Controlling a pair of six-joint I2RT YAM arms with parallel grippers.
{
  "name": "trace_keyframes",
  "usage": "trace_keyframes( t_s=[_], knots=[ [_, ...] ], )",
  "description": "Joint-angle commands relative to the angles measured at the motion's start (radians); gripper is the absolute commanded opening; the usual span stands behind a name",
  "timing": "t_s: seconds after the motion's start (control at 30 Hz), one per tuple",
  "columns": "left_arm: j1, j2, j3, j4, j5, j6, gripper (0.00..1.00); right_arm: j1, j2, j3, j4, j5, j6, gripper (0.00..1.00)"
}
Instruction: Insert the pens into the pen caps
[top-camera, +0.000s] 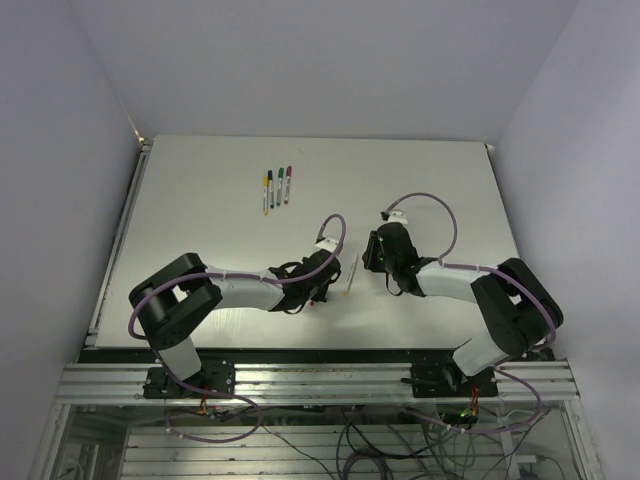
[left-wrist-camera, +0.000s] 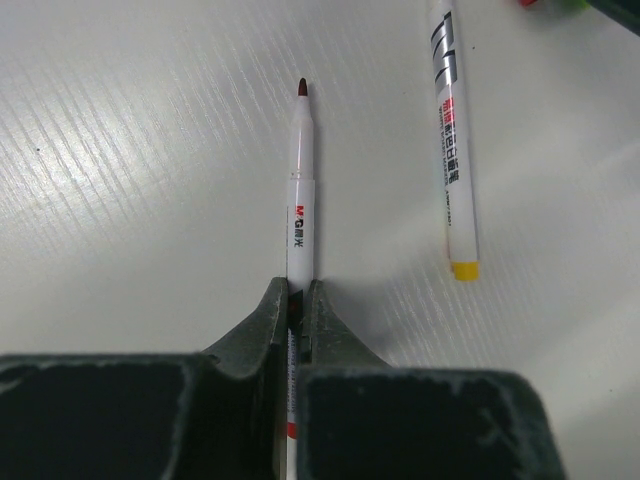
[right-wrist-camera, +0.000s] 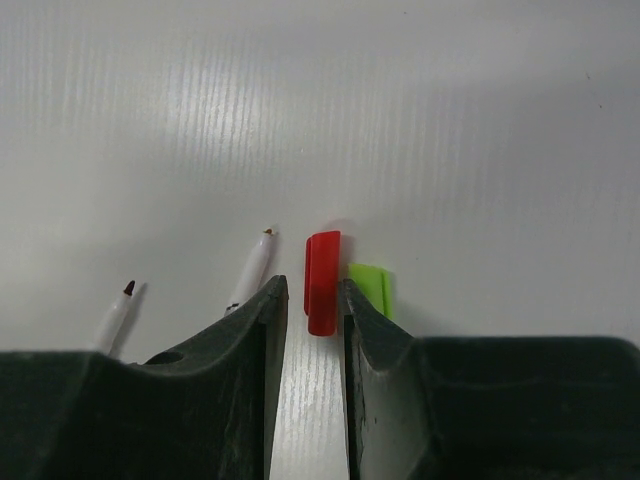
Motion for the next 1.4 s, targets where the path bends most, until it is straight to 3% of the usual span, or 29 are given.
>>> trace_keyframes(
  t_s=[0.0,0.5,0.93,1.03,1.2,1.37],
  knots=[
    [0.007,0.023,-0.023,-0.067,0.008,-0.010,0.07,0.003,0.031,0.032,-0.011,0.023,0.004,0.27],
    [0.012,0.033,-0.017,-0.065,0.017,-0.008,0.07,0.022,0.072,0.052,-0.077,0.067,-0.007,0.26],
    [0.018,0.026,-0.025,-0.060,0.019,-0.012,0.07,0.151,0.162,0.116,-0.273,0.254,-0.038,0.25],
    [0.019,0.022,-0.030,-0.058,0.019,-0.014,0.07,0.152,0.184,0.121,-0.282,0.254,-0.019,0.20],
    [0.021,0.013,-0.039,-0.057,0.017,-0.013,0.07,0.153,0.197,0.134,-0.310,0.249,0.021,0.00],
    [0.024,0.017,-0.043,-0.046,0.023,-0.011,0.07,0.150,0.160,0.129,-0.283,0.271,0.032,0.00]
  ],
)
